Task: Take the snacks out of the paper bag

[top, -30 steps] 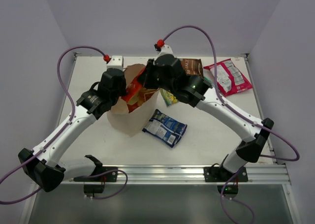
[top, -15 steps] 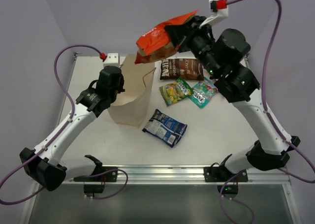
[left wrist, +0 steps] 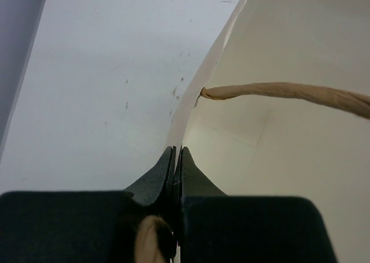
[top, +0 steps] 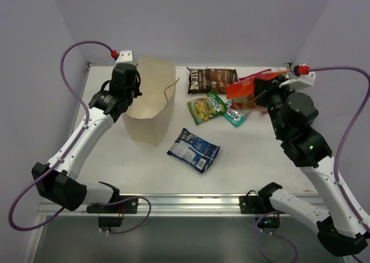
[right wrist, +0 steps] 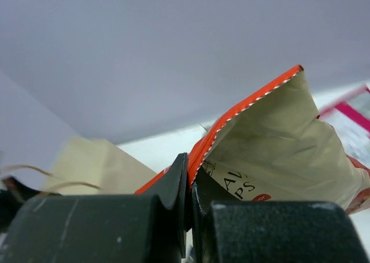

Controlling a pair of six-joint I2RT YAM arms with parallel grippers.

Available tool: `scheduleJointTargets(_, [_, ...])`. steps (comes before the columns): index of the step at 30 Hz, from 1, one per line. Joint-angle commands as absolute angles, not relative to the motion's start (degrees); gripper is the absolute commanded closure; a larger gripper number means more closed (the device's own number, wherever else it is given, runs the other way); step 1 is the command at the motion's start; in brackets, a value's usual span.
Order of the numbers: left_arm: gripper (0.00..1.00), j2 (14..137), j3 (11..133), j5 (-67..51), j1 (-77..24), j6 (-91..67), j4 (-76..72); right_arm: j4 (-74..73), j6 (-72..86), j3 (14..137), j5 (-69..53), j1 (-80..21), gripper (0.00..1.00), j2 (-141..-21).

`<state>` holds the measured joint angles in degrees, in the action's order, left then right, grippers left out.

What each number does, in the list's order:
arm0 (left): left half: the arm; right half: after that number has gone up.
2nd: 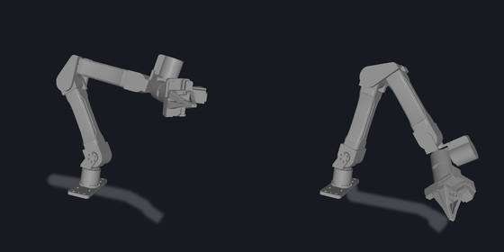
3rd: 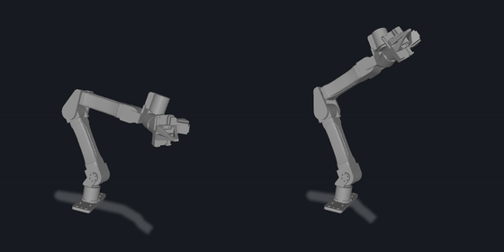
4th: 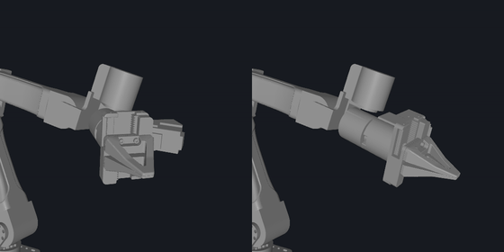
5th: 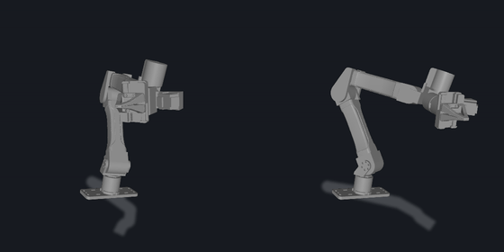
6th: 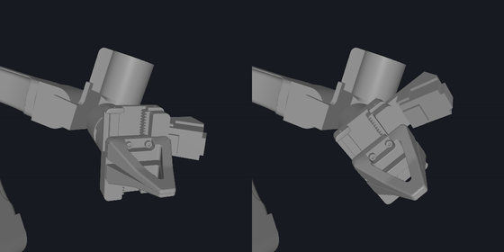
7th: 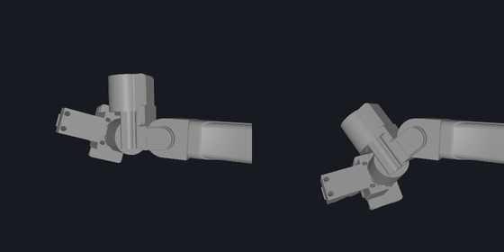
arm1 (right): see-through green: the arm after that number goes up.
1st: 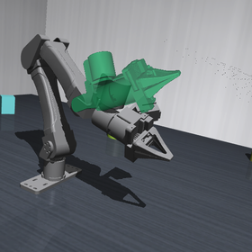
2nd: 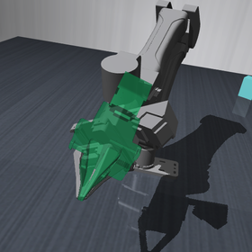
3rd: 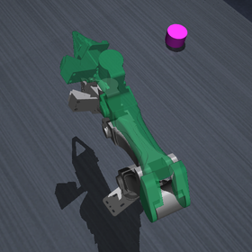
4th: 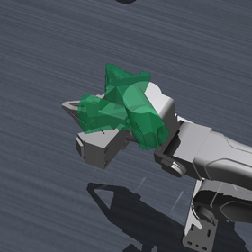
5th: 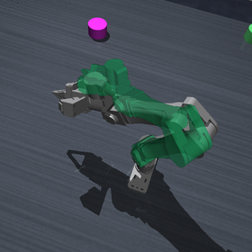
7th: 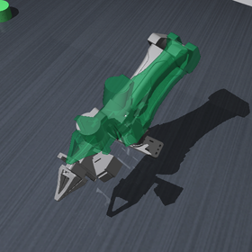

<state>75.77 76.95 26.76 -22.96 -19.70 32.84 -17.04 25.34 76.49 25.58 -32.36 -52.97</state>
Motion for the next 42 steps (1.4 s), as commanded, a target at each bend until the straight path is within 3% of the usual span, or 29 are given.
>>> scheduleJointTargets(1, [1.00, 77.08, 81.47, 25.31, -21.80, -17.67, 30.50, -23.01, 31.28, 67.43, 33.39, -29.28, 1.00, -49.49])
scheduleJointTargets(6, [1.00, 78.75, 83.85, 24.26, -20.13, -16.53, 30.06, -25.40, 35.41, 58.46, 33.66, -20.86, 1.00, -47.81])
scheduleJointTargets(16, [1.00, 78.66, 84.90, 21.18, -19.34, -16.26, 29.71, -20.06, 41.30, 54.41, 39.37, -10.28, 1.00, -51.77])
scheduleJointTargets(22, [1.00, 79.01, 84.73, 19.87, -18.90, -16.87, 30.32, -18.52, 48.32, 44.31, 27.00, -10.55, 0.99, -52.55])
scheduleJointTargets(26, [1.00, 80.24, 87.26, 17.85, -17.58, -17.14, 31.11, -20.13, 57.11, 34.39, 19.09, -14.31, 0.82, -51.86])
scheduleJointTargets(31, [1.00, 84.53, 92.98, 14.68, -16.17, -18.10, 32.34, -27.15, 62.40, 33.05, 14.78, -25.65, 0.61, -50.80])
scheduleJointTargets(34, [1.00, 88.40, 98.51, 13.45, -15.82, -18.63, 33.57, -31.01, 62.84, 33.31, 11.70, -26.63, 0.36, -49.05])
scheduleJointTargets(35, [1.00, 89.37, 99.83, 13.36, -15.73, -18.72, 33.75, -31.98, 61.80, 33.75, 11.60, -26.63, 0.22, -48.26])
scheduleJointTargets(38, [1.00, 93.24, 104.40, 10.65, -14.16, -19.68, 34.80, -37.51, 58.99, 37.95, 12.21, -26.72, 0.01, -45.44])
scheduleJointTargets(42, [1.00, 97.38, 107.75, 7.13, -10.73, -21.27, 35.16, -44.46, 53.54, 43.50, 11.08, -26.63, 0.01, -43.69])
